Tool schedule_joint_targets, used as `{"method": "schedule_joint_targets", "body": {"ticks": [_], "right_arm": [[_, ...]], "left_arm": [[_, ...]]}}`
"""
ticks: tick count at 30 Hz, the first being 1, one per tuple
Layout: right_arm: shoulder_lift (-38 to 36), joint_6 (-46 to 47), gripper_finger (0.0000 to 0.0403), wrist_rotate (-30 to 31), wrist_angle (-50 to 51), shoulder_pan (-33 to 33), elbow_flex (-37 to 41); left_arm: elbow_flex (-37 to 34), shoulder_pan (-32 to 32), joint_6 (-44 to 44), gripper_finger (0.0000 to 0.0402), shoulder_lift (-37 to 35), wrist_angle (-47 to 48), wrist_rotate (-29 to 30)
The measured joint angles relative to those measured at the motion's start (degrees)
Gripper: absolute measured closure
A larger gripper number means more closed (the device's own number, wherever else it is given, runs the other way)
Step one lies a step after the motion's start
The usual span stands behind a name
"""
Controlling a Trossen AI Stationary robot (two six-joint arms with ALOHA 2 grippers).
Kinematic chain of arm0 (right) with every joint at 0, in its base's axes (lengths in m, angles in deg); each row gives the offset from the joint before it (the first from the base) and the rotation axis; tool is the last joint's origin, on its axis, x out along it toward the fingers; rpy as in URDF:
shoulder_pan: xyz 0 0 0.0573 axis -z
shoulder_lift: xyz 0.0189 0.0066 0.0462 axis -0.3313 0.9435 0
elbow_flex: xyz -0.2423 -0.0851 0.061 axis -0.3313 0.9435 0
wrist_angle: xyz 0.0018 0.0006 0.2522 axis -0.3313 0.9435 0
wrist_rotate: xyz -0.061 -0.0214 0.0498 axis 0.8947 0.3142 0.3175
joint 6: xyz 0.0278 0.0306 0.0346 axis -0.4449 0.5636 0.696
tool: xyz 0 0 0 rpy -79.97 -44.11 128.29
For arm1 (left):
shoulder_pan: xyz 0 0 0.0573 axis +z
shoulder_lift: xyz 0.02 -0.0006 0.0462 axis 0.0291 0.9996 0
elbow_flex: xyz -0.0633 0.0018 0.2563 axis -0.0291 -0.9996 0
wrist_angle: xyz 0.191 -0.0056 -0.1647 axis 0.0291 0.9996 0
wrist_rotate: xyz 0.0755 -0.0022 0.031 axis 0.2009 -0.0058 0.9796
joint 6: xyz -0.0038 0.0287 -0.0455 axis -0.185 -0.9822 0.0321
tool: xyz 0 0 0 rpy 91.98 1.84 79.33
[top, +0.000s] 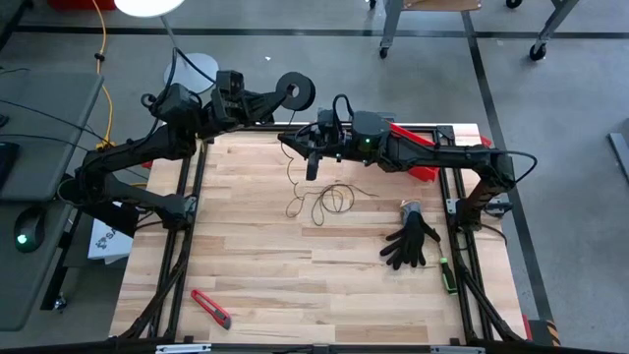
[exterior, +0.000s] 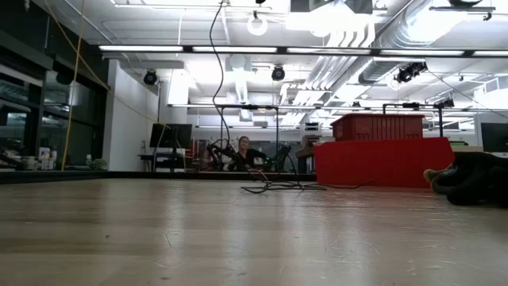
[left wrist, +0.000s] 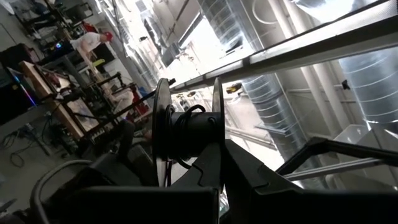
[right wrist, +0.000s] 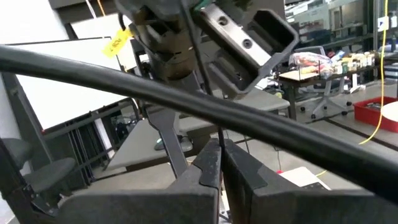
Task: Coil cords
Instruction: Coil the black wire on the spool
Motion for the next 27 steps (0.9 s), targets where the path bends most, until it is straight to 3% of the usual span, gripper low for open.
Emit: {"method": "schedule_joint_targets", "body": {"ticks": [27], "right_arm": [[0.1, 0.5, 0.0403, 0.1, 2.4, 0.3, 0.1]], "left_arm": [[0.0, 7.2, -4.4, 0.0401, -1.4, 3.5, -9.7]]}}
